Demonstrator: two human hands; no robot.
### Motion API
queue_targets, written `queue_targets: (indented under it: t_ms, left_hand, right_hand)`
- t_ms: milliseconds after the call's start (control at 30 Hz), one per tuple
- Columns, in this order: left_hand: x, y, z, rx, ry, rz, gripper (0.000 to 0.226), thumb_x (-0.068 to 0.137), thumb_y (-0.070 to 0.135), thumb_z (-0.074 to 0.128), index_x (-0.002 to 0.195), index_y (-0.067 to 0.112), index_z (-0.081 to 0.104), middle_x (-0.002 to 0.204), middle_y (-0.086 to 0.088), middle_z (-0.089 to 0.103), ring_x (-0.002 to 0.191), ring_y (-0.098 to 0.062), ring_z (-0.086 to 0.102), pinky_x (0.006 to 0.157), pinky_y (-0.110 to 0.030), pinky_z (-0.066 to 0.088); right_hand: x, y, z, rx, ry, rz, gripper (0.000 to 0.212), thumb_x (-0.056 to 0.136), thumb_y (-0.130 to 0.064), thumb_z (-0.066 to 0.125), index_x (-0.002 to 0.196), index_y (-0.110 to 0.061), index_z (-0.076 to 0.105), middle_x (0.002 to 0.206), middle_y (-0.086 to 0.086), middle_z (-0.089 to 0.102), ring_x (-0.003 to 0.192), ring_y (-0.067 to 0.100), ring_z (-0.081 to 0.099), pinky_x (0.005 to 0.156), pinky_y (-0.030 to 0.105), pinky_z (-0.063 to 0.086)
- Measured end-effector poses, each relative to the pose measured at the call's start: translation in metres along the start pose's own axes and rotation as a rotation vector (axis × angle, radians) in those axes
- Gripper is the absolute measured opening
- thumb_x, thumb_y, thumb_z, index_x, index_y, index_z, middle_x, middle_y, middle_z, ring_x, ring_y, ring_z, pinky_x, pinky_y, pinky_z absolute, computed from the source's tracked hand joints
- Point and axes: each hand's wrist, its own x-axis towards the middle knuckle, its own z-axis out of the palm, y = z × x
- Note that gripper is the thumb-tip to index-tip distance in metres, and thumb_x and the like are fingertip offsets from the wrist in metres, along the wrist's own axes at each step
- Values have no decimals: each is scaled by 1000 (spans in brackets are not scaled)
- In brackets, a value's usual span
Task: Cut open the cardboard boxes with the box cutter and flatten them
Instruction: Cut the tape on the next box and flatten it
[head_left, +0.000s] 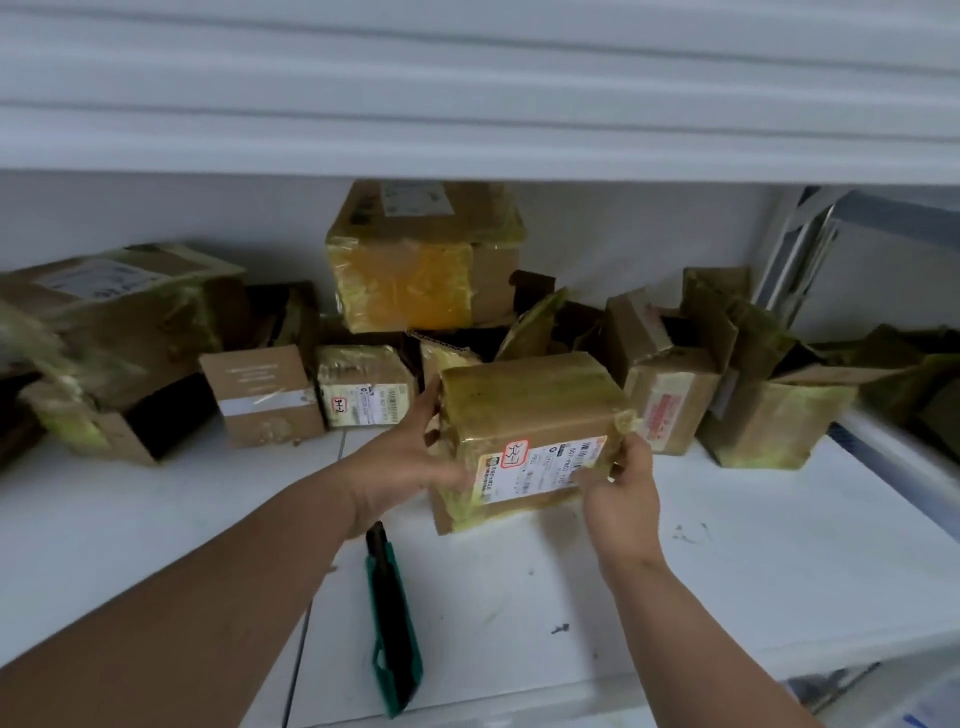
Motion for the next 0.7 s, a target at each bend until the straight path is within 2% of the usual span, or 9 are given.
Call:
queue_targets:
  t_ms: [67, 133, 233, 300, 367, 467, 533, 600, 700]
  left_hand:
    - [-6, 4, -3, -81, -9, -9, 120, 59, 14, 78, 151, 50, 11, 137, 19, 51, 123, -7, 52, 99, -33, 47]
    - [-14, 10, -5, -112, 27, 13, 126, 51, 28, 88, 150, 50, 13, 140, 18, 50, 122, -11, 54, 94, -33, 50]
    - [-28, 18, -16, 9, 165, 41, 138, 49, 46, 94, 151, 49, 1, 146, 20, 34, 126, -14, 47, 105, -37, 42]
    - [-40, 18, -29, 61, 197, 70, 132, 57, 39, 89, 151, 49, -3, 141, 14, 36, 123, -14, 49, 106, -34, 41]
    - [-55, 16, -43, 124, 186, 92, 123, 63, 32, 88, 151, 47, 4, 135, 13, 42, 115, -11, 52, 96, -27, 45]
    - [-82, 11, -70, 282, 227, 95, 108, 67, 28, 88, 148, 40, 16, 124, 12, 46, 109, -10, 53, 80, -17, 46]
    - [-102, 6, -88, 434, 294, 83, 109, 68, 30, 88, 149, 34, 15, 132, 5, 38, 112, -14, 49, 87, -20, 43]
    - [-122, 1, -104, 561, 347, 84, 111, 69, 31, 87, 151, 30, 12, 141, 5, 24, 114, -13, 40, 93, -21, 37]
    - [-149, -9, -129, 683, 333, 52, 123, 66, 41, 87, 152, 38, 0, 147, 7, 11, 121, -16, 34, 100, -24, 35]
  right_hand:
    - [-4, 0, 1, 43, 19, -15, 43, 87, -1, 57, 96, -42, 49, 102, -15, 61, 95, 3, 58, 78, 27, 42]
    - [-12, -2, 4, 80, 17, -40, 41, 88, -4, 59, 100, -42, 50, 103, -15, 62, 95, 1, 58, 79, 25, 43]
    - [-27, -11, 13, 91, -15, -89, 38, 89, -3, 59, 110, -34, 52, 104, -15, 62, 94, -5, 56, 79, 21, 42]
    - [-38, -18, 22, 99, -28, -111, 39, 89, -3, 59, 107, -37, 51, 104, -15, 61, 91, -10, 56, 75, 15, 42]
    - [-51, -24, 32, 99, -33, -117, 39, 89, -3, 60, 104, -37, 50, 102, -14, 61, 89, -10, 57, 71, 13, 41]
    - [-76, -31, 53, 86, -69, -109, 38, 90, -4, 61, 114, -30, 49, 104, -15, 61, 88, -12, 56, 69, 12, 40]
    - [-93, -35, 71, 59, -101, -128, 41, 90, -9, 64, 121, -31, 48, 109, -17, 60, 95, -9, 56, 76, 14, 42]
    - [-110, -39, 90, 32, -128, -152, 42, 90, -14, 67, 125, -32, 50, 115, -15, 60, 103, 0, 57, 86, 22, 45]
    - [-133, -48, 115, 25, -178, -182, 33, 91, -23, 68, 120, -34, 55, 111, -18, 63, 104, 3, 59, 91, 28, 50]
